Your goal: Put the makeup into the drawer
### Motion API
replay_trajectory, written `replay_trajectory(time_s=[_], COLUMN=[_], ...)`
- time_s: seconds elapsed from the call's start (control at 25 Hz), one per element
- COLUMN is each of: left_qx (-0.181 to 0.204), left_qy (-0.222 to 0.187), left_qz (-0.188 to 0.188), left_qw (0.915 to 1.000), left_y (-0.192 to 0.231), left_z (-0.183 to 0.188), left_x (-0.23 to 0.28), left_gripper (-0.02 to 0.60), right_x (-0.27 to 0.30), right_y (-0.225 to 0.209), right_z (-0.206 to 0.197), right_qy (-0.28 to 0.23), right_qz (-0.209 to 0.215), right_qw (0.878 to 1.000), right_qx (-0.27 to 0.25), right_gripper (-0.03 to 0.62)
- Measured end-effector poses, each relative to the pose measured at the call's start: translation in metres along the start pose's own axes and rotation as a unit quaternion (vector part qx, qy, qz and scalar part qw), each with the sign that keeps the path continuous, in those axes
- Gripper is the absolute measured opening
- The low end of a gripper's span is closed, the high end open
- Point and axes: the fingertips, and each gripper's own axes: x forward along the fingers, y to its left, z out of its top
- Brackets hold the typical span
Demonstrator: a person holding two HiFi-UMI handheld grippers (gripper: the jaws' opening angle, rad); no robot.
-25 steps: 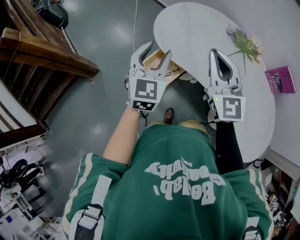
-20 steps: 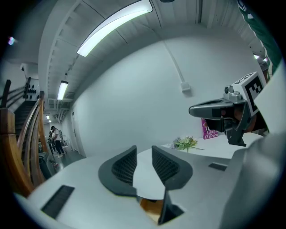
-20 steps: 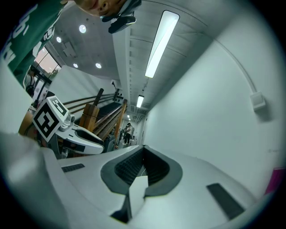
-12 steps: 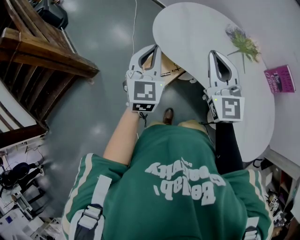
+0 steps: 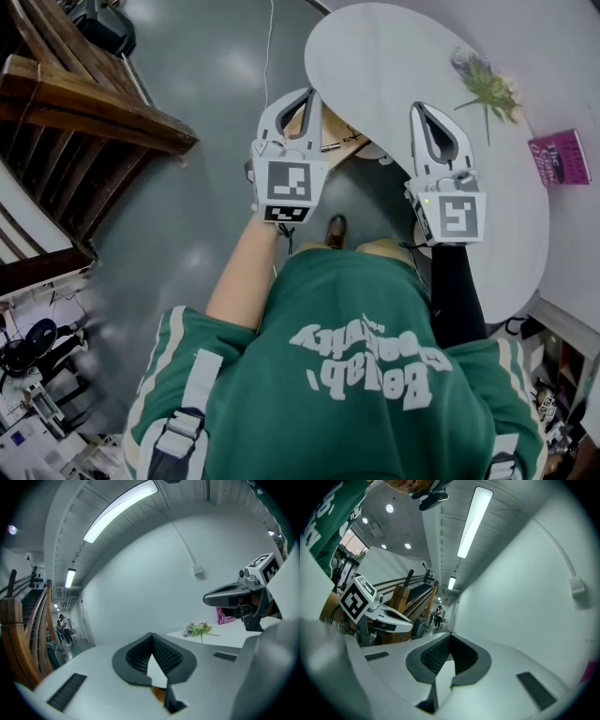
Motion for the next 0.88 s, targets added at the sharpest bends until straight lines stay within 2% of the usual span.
replay_trajectory(time_s=[0.88], left_qx=[-0.006], left_qy=[0.005], left_qz=[-0.004], left_qw=[1.0000], left_y=[0.0015], left_z=[-0.0032], left_x=[-0.0022], left_gripper=[0.015], right_x=[0.0046], right_y=[0.0036], right_z=[0.0018], right_qy=[-0.004], right_qz=[0.004], right_qw=[1.000], right_qx=[0.009], right_gripper=[0.008])
